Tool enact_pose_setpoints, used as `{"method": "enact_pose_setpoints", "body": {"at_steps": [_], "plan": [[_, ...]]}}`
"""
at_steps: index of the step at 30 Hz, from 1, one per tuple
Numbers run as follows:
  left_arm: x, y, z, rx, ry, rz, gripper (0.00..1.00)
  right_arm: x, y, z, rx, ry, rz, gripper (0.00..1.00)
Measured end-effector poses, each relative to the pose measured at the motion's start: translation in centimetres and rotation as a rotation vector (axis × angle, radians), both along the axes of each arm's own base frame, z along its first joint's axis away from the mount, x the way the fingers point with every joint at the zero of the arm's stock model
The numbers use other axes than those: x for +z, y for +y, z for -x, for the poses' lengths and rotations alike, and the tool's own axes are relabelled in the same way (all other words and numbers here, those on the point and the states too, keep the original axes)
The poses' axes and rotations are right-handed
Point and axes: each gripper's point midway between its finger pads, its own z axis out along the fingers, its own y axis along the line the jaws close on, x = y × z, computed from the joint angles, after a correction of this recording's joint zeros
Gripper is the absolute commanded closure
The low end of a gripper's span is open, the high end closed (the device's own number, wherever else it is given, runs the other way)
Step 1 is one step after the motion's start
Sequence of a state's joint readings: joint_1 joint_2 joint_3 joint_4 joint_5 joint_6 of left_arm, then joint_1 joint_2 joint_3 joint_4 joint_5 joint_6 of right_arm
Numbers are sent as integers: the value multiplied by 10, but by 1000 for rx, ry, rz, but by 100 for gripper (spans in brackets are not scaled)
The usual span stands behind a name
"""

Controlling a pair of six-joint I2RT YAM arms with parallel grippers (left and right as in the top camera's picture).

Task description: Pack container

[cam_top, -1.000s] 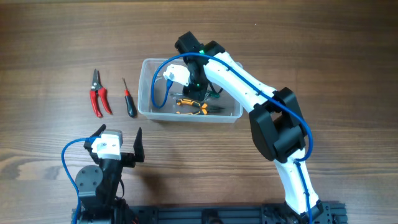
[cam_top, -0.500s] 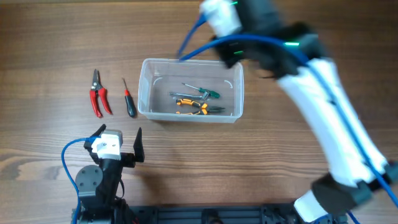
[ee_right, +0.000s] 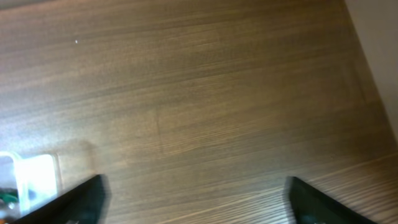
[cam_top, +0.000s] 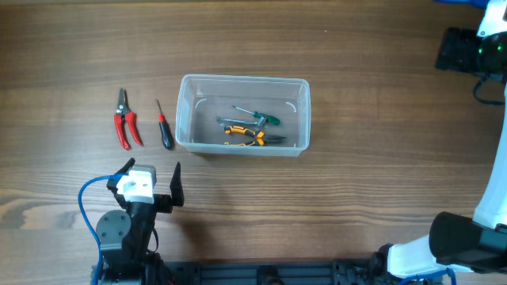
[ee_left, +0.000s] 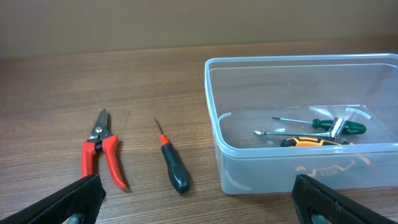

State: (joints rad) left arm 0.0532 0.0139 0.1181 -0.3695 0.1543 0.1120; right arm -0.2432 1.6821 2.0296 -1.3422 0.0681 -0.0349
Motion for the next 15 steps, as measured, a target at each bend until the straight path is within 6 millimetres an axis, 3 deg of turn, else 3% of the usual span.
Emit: {"method": "enact_pose_setpoints", "body": {"at_steps": [15], "plan": [[0,0,0,0,0,0,0,0,1,0,1,-2,-9,0]]}}
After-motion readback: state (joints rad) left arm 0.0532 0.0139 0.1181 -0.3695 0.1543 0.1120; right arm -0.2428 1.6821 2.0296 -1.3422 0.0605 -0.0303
